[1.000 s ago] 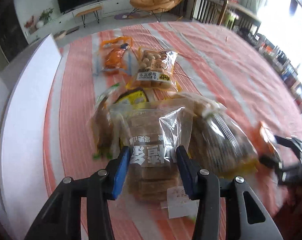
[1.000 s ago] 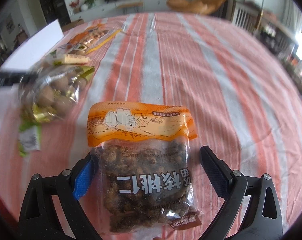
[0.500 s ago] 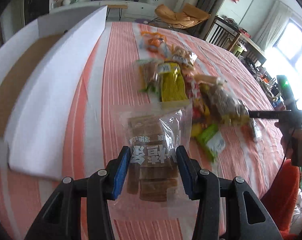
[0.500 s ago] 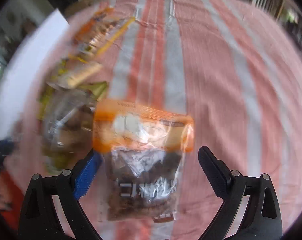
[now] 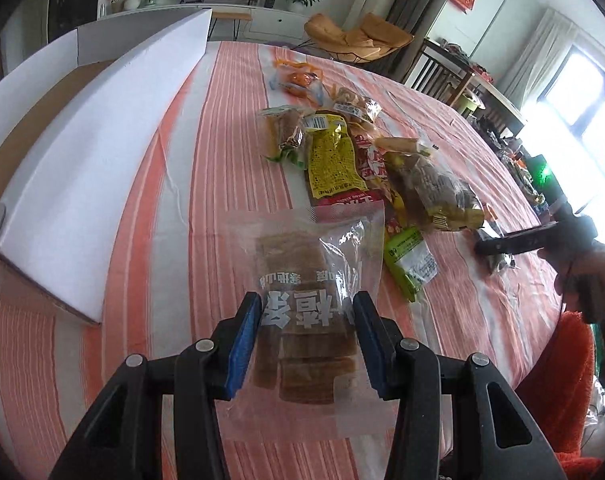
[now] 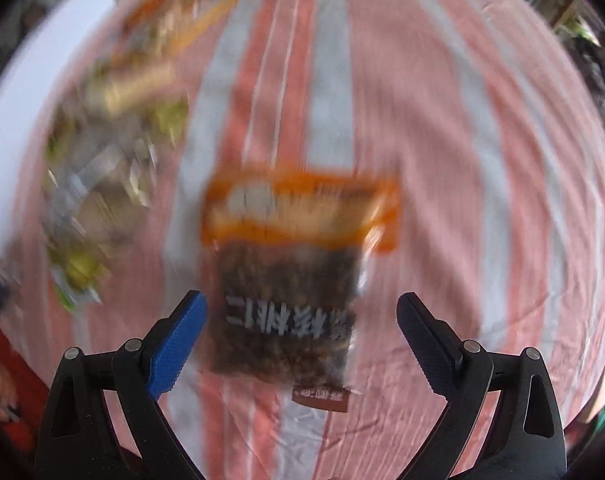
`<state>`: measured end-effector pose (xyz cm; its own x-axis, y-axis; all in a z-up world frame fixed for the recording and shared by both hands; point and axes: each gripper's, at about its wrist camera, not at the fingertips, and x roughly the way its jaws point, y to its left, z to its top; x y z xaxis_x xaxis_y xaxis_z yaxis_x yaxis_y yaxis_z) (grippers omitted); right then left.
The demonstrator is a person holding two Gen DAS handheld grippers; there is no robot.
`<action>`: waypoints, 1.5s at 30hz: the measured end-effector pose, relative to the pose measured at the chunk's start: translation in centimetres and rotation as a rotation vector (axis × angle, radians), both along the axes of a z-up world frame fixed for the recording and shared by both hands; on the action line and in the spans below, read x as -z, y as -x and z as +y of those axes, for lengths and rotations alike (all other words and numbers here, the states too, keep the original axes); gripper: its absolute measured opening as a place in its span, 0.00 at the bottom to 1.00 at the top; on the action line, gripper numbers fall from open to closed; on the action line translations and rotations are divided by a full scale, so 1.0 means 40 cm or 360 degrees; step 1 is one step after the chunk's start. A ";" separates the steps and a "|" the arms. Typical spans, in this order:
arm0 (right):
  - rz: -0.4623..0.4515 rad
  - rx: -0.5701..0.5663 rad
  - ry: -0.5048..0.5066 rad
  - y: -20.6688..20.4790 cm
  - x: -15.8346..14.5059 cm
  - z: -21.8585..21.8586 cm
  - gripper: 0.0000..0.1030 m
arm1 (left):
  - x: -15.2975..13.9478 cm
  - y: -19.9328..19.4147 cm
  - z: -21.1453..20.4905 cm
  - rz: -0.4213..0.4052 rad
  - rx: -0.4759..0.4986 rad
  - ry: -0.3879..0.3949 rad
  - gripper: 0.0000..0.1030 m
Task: Organize snacks
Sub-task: 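Carry both bags over the white box and open both tools to drop them, then withdraw both tools from the box back over the table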
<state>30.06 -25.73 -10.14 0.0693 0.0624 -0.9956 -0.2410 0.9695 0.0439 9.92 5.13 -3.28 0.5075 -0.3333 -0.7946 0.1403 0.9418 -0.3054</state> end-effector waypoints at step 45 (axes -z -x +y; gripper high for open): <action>-0.0634 -0.0510 -0.0972 0.029 -0.357 0.826 0.84 | -0.239 0.023 0.500 -0.0397 -0.0690 0.0020 0.94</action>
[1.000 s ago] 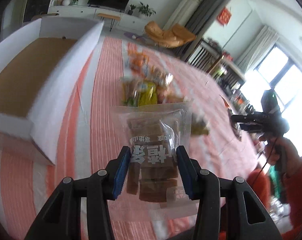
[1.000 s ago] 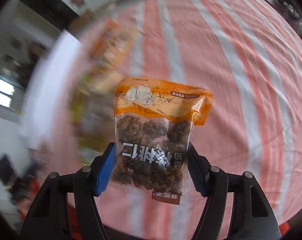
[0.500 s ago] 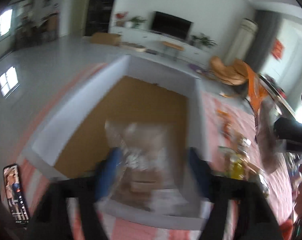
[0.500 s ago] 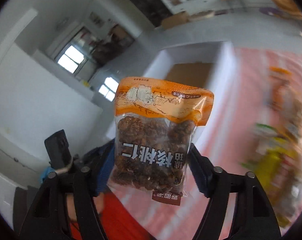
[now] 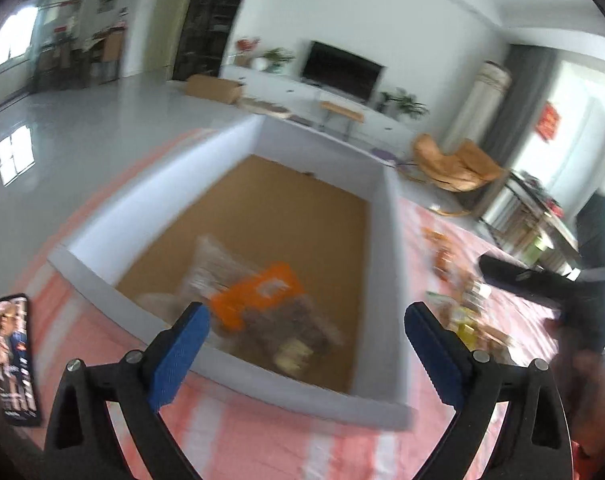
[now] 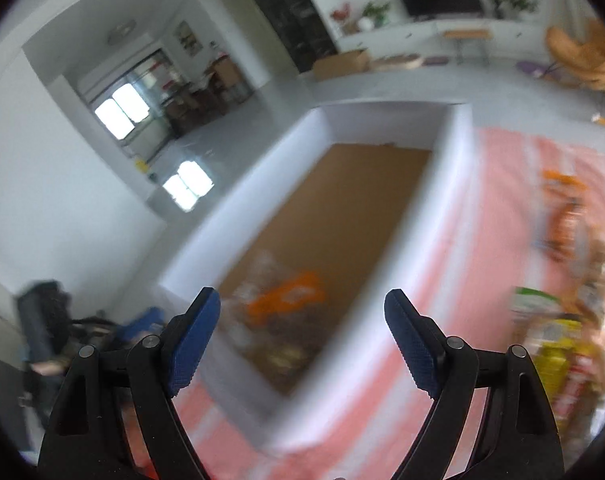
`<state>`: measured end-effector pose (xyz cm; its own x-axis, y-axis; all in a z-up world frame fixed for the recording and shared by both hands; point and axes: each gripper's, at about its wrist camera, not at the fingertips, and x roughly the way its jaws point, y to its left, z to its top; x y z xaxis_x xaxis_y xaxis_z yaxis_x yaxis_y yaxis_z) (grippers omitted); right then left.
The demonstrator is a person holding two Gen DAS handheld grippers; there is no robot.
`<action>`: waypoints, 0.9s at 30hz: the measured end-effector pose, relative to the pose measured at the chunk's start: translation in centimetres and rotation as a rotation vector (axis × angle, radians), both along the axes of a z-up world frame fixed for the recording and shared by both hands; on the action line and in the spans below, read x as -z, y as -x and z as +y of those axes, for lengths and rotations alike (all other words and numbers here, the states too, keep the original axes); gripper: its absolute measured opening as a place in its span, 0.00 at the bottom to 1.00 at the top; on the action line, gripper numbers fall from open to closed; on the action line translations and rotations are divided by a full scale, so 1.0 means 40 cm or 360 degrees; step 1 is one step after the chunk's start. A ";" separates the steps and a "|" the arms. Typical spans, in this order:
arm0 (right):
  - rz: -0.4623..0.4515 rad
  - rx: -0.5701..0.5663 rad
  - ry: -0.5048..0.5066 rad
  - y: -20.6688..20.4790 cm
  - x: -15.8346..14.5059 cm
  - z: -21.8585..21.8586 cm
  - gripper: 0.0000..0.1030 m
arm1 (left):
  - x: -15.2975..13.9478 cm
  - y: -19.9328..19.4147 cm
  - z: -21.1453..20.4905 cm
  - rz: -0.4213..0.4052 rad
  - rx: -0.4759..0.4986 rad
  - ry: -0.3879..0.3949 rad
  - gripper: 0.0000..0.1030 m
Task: Organize snacks
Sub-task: 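Withdraw both tools from the box back over the table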
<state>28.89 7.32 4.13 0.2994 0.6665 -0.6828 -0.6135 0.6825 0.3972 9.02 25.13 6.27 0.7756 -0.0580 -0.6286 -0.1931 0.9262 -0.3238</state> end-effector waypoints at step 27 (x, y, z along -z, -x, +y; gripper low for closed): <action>-0.0155 0.0978 0.0654 0.104 0.347 -0.842 0.85 | 0.331 0.024 -0.591 0.0323 0.0698 -0.0280 0.98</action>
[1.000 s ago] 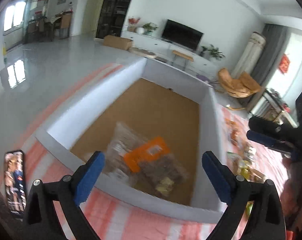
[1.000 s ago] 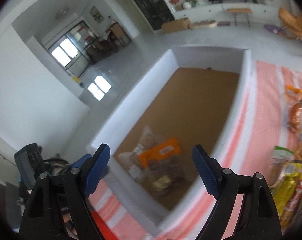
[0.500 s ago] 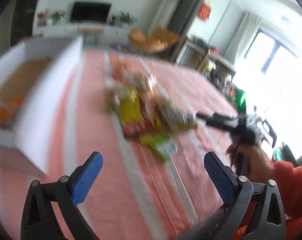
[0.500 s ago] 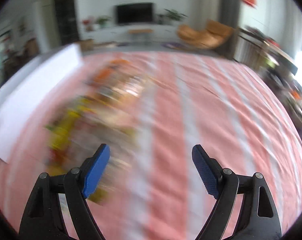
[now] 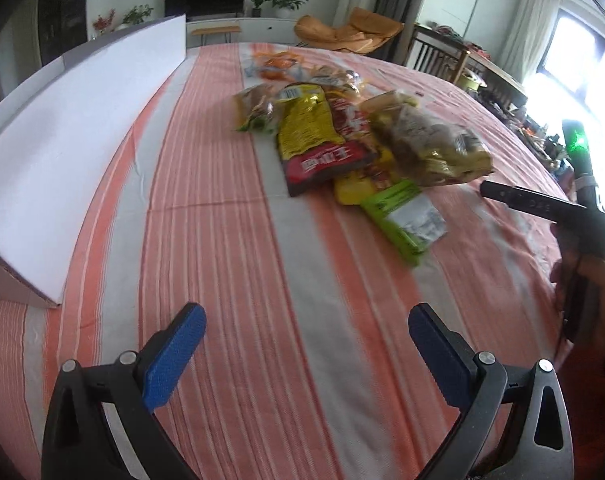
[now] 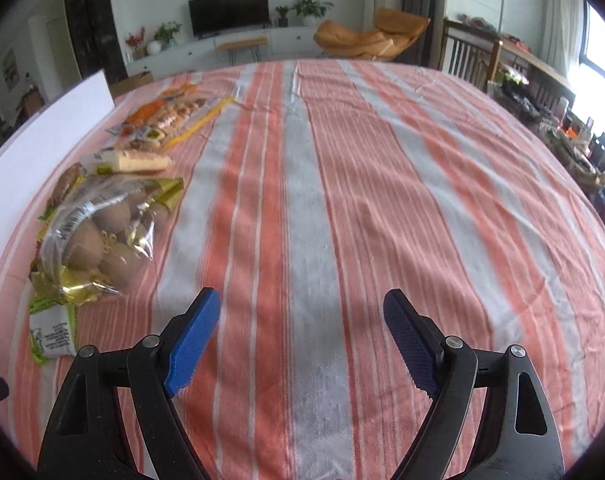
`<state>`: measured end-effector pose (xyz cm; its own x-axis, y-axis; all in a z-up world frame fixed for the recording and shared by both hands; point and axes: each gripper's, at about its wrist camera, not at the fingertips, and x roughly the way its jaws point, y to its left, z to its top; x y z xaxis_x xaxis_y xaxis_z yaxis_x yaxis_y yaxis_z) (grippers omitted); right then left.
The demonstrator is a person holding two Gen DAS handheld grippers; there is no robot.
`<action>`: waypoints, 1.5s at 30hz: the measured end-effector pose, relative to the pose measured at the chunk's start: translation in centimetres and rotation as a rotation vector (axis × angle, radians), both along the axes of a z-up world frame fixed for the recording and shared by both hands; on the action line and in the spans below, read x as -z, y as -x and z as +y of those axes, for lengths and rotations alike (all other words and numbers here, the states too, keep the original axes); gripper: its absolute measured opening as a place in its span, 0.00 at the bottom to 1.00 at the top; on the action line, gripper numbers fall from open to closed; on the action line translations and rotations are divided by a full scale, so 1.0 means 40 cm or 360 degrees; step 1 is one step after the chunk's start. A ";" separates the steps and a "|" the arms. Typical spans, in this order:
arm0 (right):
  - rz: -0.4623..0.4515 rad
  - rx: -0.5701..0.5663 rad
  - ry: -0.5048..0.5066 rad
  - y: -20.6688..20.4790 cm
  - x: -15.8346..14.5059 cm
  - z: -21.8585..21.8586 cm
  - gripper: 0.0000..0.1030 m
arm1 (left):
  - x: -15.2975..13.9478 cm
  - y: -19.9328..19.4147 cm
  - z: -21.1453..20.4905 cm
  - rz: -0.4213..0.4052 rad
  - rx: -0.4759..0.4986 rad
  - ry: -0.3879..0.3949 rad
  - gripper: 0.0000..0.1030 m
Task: Organize snacks
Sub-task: 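Withdraw both tools from the box back over the table, then grasp the clear gold-bottomed egg bag with the right tool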
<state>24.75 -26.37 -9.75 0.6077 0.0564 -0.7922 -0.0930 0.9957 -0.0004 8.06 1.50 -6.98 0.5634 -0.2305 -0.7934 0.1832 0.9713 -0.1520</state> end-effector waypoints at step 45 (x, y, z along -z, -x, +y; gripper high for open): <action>0.0052 -0.0012 -0.0020 0.004 0.000 0.000 0.87 | 0.020 0.004 0.003 -0.0060 0.0029 -0.0222 1.00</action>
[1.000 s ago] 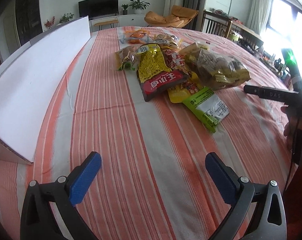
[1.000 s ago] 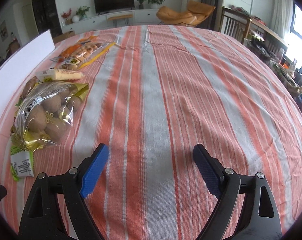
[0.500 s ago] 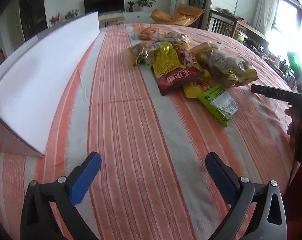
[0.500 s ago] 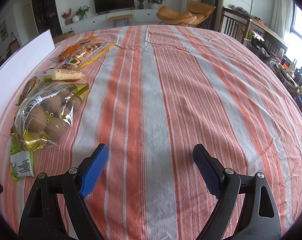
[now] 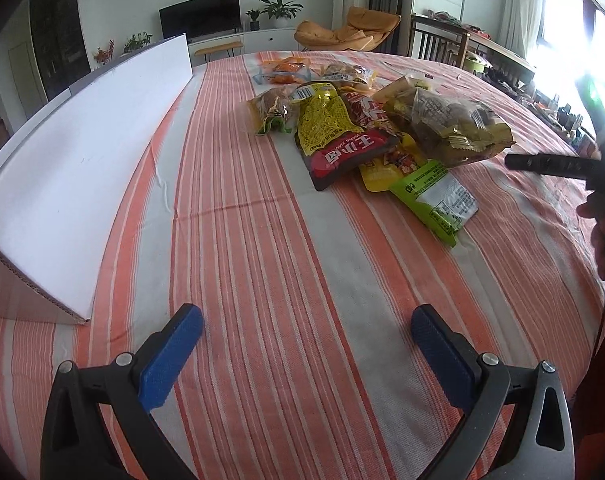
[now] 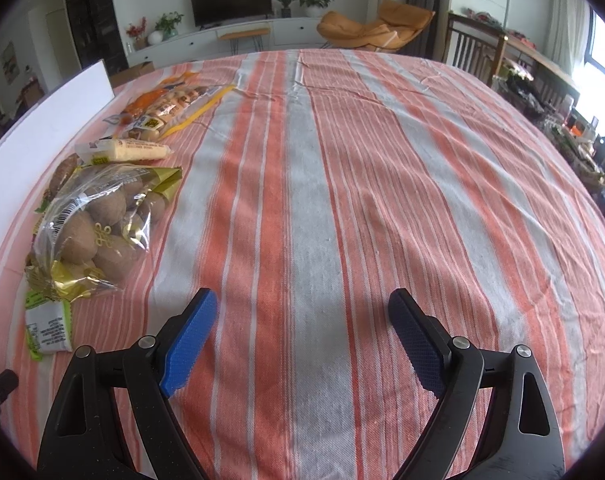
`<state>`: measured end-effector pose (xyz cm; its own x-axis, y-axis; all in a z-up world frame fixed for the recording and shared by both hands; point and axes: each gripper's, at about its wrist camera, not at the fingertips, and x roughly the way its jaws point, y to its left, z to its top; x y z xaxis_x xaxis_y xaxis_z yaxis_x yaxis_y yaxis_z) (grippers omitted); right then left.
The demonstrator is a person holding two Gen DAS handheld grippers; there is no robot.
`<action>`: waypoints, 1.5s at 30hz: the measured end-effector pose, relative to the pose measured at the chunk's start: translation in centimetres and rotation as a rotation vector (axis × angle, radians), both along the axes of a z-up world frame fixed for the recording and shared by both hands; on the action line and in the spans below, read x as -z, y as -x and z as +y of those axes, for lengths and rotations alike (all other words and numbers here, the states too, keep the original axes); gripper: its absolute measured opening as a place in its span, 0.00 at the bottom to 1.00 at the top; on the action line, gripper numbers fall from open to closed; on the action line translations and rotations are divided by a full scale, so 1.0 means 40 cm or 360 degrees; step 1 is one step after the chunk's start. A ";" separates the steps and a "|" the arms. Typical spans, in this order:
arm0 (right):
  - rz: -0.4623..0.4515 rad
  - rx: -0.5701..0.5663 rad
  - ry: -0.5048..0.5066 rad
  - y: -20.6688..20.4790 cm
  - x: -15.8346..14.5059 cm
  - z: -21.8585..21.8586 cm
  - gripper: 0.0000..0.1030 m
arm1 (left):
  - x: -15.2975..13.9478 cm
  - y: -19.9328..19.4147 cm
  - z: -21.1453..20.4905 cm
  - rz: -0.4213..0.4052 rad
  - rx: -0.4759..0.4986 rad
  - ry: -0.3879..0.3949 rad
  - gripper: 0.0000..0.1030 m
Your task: Organize snacks
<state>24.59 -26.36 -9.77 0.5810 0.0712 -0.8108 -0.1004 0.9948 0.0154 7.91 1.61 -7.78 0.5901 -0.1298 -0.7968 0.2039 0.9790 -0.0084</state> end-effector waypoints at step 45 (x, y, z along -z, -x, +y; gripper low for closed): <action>-0.0058 0.0112 -0.0121 0.072 -0.066 -0.066 0.86 | -0.001 -0.002 -0.005 -0.0007 0.0012 0.0004 1.00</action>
